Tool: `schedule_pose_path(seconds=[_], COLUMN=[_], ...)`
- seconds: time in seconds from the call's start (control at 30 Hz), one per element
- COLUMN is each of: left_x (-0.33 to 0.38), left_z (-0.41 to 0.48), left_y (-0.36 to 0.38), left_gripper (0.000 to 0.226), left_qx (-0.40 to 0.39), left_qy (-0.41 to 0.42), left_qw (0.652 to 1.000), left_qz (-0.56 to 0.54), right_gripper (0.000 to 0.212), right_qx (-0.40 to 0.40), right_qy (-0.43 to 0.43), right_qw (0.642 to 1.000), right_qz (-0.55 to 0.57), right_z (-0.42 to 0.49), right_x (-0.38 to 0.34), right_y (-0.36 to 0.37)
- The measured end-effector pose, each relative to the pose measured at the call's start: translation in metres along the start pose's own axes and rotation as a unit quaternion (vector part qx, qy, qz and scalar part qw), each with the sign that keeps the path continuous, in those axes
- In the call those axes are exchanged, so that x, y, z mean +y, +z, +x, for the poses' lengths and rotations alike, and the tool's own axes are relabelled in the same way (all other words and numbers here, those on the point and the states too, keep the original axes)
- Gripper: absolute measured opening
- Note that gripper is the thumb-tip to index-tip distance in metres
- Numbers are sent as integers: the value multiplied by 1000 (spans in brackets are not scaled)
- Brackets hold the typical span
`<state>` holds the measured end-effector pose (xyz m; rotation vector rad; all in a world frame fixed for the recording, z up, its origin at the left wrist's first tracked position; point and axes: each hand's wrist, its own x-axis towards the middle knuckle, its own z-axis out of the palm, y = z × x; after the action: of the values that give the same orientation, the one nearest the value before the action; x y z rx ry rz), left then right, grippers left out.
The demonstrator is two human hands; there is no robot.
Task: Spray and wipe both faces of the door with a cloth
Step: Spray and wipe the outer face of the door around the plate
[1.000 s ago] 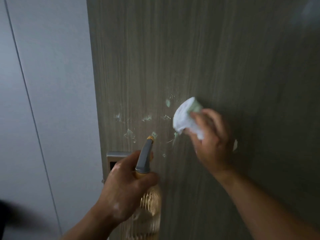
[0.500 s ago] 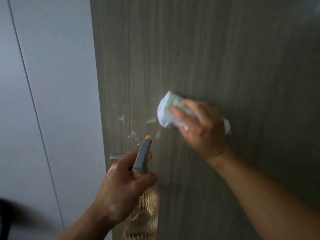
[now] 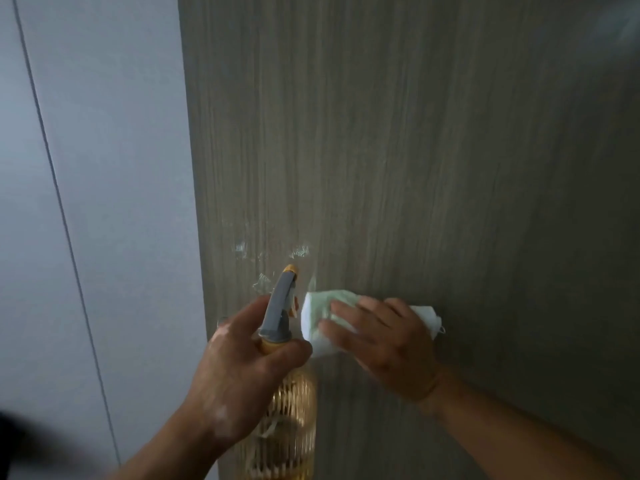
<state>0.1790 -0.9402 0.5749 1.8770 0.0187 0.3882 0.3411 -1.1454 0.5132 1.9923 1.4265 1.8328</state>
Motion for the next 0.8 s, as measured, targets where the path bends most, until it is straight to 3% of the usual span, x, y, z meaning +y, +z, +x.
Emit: schedule_pose_path(seconds=[0.1,0.27,0.37,0.5,0.67,0.8], left_x=[-1,-4,-2,-2,-1,-5], left_z=[-1,-4,-2,2,3,3], left_y=[-1,0,1,-1,-5,-8], left_gripper=[33,44,51,38,47,31], left_qx=[-2,-7,-9,-11,-10,5], left_qy=[4,-10,-16,-13,-17,-14], left_qw=[1000,1000,1000,1000,1000,1000], left_qz=[6,16,10,9,24,17], right_gripper=[31,32,33,35,36,33], right_qx=[3,131,176,200,191,173], right_qy=[3,171,225,234,236,229], right_qw=[1000,976,958,950,952,957], right_qz=[-3,-22,-25,-42,-43,-48], right_z=[5,90,138,151,150,144], right_x=[8,61,87,85,84,73], right_y=[0,-22,-27,-21,-21,-21])
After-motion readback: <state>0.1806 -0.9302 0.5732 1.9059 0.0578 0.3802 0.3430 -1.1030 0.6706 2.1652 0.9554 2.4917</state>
